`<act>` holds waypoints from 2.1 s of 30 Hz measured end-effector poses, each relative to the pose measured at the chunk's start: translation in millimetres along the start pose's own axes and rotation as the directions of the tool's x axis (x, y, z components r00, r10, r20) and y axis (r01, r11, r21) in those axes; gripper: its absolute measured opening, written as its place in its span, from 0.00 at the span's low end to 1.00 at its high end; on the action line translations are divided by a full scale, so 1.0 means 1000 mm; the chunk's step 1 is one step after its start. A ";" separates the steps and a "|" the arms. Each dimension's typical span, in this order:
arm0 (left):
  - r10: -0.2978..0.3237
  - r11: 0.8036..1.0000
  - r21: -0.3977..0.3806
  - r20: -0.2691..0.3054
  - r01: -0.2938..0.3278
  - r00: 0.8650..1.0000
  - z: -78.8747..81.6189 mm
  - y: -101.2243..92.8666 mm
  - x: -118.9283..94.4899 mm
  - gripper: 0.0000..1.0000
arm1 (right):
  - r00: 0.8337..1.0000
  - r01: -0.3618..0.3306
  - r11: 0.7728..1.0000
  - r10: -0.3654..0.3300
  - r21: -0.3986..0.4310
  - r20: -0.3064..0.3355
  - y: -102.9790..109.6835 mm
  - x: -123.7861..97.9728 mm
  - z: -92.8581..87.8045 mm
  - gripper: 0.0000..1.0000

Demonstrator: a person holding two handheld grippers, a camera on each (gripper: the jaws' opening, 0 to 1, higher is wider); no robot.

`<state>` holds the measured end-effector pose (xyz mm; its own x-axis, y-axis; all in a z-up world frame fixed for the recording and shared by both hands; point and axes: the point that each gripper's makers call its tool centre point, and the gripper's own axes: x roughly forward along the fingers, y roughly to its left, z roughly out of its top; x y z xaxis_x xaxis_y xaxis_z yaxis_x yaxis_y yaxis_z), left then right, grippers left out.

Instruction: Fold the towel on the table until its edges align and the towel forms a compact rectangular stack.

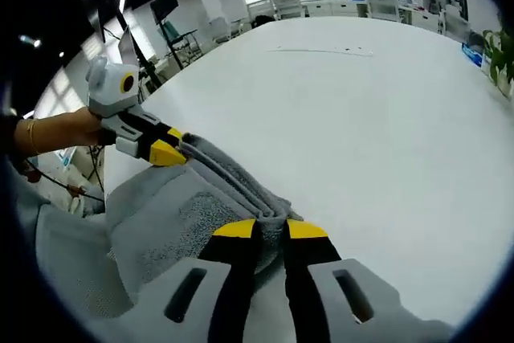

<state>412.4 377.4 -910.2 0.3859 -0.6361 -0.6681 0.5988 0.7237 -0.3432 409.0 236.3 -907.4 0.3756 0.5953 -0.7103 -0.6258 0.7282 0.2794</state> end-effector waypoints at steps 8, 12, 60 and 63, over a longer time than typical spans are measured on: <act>0.071 0.988 0.132 0.039 -0.075 0.997 0.015 0.010 0.006 0.13 | 1.000 0.005 1.000 -0.005 0.025 0.019 -0.006 0.005 0.007 0.09; 0.085 0.977 0.193 0.038 -0.091 0.996 0.026 0.019 0.012 0.12 | 1.000 0.011 0.999 -0.012 0.031 0.026 -0.014 0.012 0.017 0.09; 0.201 0.966 0.111 0.242 -0.233 0.949 0.129 0.076 -0.013 0.26 | 0.964 0.164 0.986 -0.155 -0.022 0.218 -0.066 0.010 0.127 0.21; 0.205 0.962 0.124 0.259 -0.243 0.944 0.132 0.070 -0.023 0.28 | 0.960 0.177 0.984 -0.168 -0.021 0.223 -0.061 -0.001 0.125 0.25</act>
<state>538.3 407.2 -832.0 0.6683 -0.5216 -0.5303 0.5696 0.8174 -0.0861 532.2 233.6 -842.9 0.6178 0.5253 -0.5851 -0.5640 0.8145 0.1357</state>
